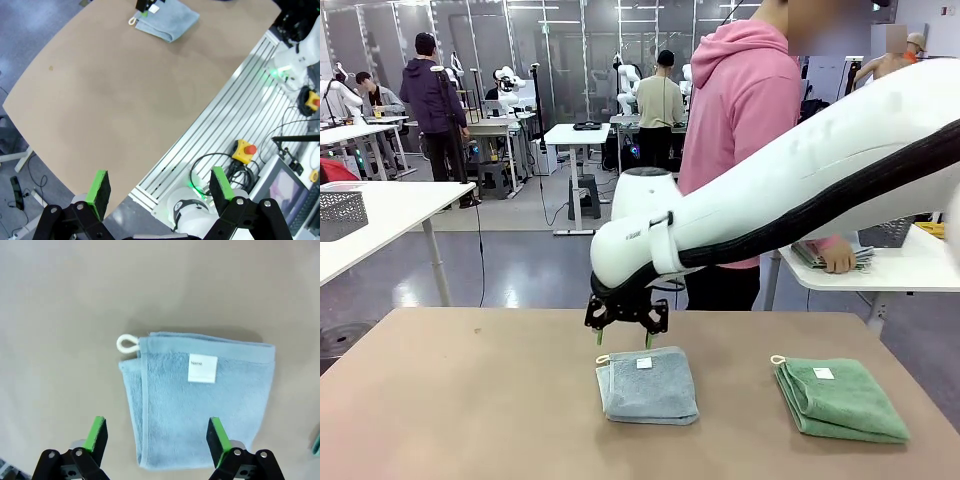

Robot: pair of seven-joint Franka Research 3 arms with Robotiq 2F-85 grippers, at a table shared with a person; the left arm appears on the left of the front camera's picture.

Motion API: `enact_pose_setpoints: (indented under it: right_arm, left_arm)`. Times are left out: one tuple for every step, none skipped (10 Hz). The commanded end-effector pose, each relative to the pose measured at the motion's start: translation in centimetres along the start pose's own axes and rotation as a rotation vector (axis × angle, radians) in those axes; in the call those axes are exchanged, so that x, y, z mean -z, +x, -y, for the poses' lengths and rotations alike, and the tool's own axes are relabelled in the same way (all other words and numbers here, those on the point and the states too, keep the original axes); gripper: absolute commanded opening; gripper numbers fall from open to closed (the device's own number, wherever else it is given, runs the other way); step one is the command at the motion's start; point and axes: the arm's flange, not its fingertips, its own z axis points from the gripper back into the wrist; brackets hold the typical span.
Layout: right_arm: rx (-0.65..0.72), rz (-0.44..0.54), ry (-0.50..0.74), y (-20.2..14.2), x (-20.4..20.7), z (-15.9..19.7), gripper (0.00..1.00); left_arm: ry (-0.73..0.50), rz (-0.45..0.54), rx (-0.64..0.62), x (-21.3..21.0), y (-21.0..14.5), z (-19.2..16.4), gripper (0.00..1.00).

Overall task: Fold the towels and place them in the basket.
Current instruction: Stack the folded Towel with hook on the right side of the table.

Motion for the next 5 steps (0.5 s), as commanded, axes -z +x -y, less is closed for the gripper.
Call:
enact_pose_setpoints:
  right_arm:
    - [0.000, 0.049, 0.126, -4.0, -4.2, 6.0, 1.00]
    - [0.034, 0.076, 0.175, -4.4, -5.0, 8.6, 1.00]
    - [0.059, 0.085, 0.217, -4.5, -5.3, 11.1, 1.00]
    - [0.076, 0.098, 0.272, -4.5, -5.0, 13.4, 1.00]
    - [0.091, 0.098, 0.327, -4.5, -4.2, 15.0, 1.00]
  left_arm:
    - [0.003, -0.001, 0.004, 0.1, 0.0, 0.1, 1.00]
    - [0.003, -0.001, 0.004, 0.1, 0.0, 0.1, 1.00]
    - [0.003, -0.001, 0.004, 0.1, 0.0, 0.1, 1.00]
    - [0.003, -0.001, 0.004, 0.1, 0.0, 0.1, 1.00]
    - [0.003, -0.001, 0.004, 0.1, 0.0, 0.1, 1.00]
